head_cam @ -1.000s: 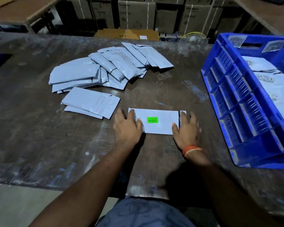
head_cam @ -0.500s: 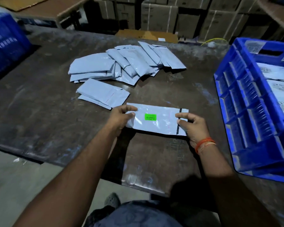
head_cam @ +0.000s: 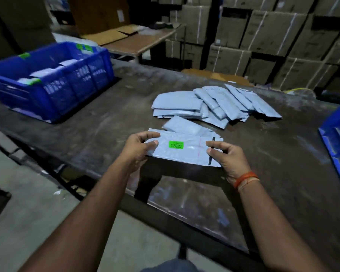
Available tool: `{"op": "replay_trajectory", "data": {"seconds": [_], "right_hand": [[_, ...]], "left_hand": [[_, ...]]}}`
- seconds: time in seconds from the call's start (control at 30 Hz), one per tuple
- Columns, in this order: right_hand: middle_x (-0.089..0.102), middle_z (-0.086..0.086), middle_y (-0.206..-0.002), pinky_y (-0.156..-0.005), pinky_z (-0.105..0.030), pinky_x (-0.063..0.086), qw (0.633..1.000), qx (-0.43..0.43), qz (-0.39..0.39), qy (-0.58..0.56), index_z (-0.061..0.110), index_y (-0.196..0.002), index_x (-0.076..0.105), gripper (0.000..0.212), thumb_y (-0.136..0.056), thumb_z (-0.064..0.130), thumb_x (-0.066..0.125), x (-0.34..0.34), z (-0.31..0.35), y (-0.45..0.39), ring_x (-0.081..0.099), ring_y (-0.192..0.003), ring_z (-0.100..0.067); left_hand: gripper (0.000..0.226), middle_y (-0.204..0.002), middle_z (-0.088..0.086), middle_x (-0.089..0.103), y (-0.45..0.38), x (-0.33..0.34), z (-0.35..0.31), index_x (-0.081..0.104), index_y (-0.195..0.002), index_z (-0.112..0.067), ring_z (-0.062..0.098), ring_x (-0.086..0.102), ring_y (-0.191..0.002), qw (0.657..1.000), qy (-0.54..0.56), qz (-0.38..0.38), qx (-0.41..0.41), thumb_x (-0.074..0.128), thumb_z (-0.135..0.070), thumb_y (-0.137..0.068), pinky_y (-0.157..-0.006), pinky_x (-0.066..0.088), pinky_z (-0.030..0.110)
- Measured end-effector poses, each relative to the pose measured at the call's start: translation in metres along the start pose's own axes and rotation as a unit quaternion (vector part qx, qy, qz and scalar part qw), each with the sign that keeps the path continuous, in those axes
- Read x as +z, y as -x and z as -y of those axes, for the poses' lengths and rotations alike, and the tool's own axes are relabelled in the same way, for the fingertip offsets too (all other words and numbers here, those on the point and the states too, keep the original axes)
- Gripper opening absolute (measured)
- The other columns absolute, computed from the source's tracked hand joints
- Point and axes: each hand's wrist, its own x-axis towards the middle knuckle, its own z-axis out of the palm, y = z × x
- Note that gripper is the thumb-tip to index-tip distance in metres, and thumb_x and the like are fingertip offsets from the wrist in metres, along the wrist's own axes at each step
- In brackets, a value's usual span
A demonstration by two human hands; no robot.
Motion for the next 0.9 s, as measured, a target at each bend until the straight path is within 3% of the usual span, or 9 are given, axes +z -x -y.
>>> {"op": "replay_trajectory", "data": {"seconds": [0.17,0.3,0.43,0.53,0.63,0.73,0.9], "right_hand": [[0.075,-0.002,-0.106,-0.081,-0.014,0.05,0.999,-0.014,0.046,0.008,0.009,-0.103,0.077,0.021,-0.084,0.003,0.076,0.118,0.013,-0.01,0.067,-0.103,-0.009],[0.075,-0.001,-0.103,-0.076,-0.012,0.05,0.997,-0.017,0.076,0.009,0.012,-0.102,0.077,0.021,-0.084,0.003,0.075,0.2,0.029,-0.021,0.067,-0.09,-0.005],[0.075,0.008,-0.096,-0.076,-0.022,0.05,0.993,-0.022,0.114,0.008,0.018,-0.098,0.078,0.018,-0.083,0.007,0.076,0.275,0.047,-0.048,0.066,-0.082,-0.004],[0.072,0.012,-0.091,-0.066,-0.025,0.05,0.993,-0.026,0.118,-0.006,0.016,-0.101,0.078,0.019,-0.084,0.009,0.076,0.324,0.065,-0.069,0.064,-0.076,-0.001],[0.069,0.006,-0.105,-0.058,-0.021,0.05,0.991,-0.042,0.122,-0.022,0.013,-0.104,0.077,0.019,-0.086,0.009,0.074,0.375,0.084,-0.095,0.063,-0.072,0.004],[0.064,0.009,-0.115,-0.05,-0.017,0.048,0.991,-0.049,0.117,-0.049,0.011,-0.105,0.076,0.019,-0.087,0.007,0.073,0.425,0.102,-0.132,0.063,-0.068,0.005],[0.063,0.014,-0.108,-0.049,-0.016,0.046,0.991,-0.052,0.103,-0.065,0.012,-0.1,0.076,0.015,-0.086,0.007,0.073,0.497,0.119,-0.19,0.06,-0.072,-0.004]], "left_hand": [[0.021,-0.096,0.005,0.071,0.003,-0.115,-0.02,0.073,-0.11,-0.011,0.015,0.063,-0.067,0.998,-0.01,-0.059,0.023,0.067,-0.001,-0.092,-0.06,0.055,0.026],[0.02,-0.1,0.014,0.072,0.002,-0.189,-0.038,0.073,-0.109,-0.009,0.024,0.064,-0.079,0.994,-0.007,-0.107,0.033,0.067,0.0,-0.092,-0.078,0.057,0.048],[0.022,-0.106,0.008,0.072,-0.015,-0.261,-0.066,0.072,-0.114,-0.008,0.013,0.063,-0.068,0.988,-0.033,-0.136,0.066,0.068,-0.003,-0.093,-0.059,0.052,0.024],[0.019,-0.101,0.003,0.073,-0.039,-0.309,-0.093,0.075,-0.109,-0.015,0.016,0.062,-0.075,0.985,-0.05,-0.143,0.078,0.071,-0.008,-0.092,-0.063,0.051,0.028],[0.018,-0.086,0.003,0.072,-0.071,-0.352,-0.122,0.076,-0.107,-0.014,0.017,0.06,-0.074,0.982,-0.056,-0.147,0.1,0.071,-0.007,-0.091,-0.068,0.048,0.031],[0.019,-0.073,-0.001,0.069,-0.109,-0.392,-0.153,0.074,-0.11,-0.01,0.009,0.058,-0.062,0.98,-0.064,-0.147,0.12,0.069,-0.006,-0.092,-0.058,0.046,0.022],[0.018,-0.078,0.004,0.067,-0.174,-0.451,-0.183,0.073,-0.111,-0.007,0.014,0.055,-0.065,0.978,-0.089,-0.142,0.128,0.068,-0.006,-0.093,-0.056,0.046,0.022]]}}
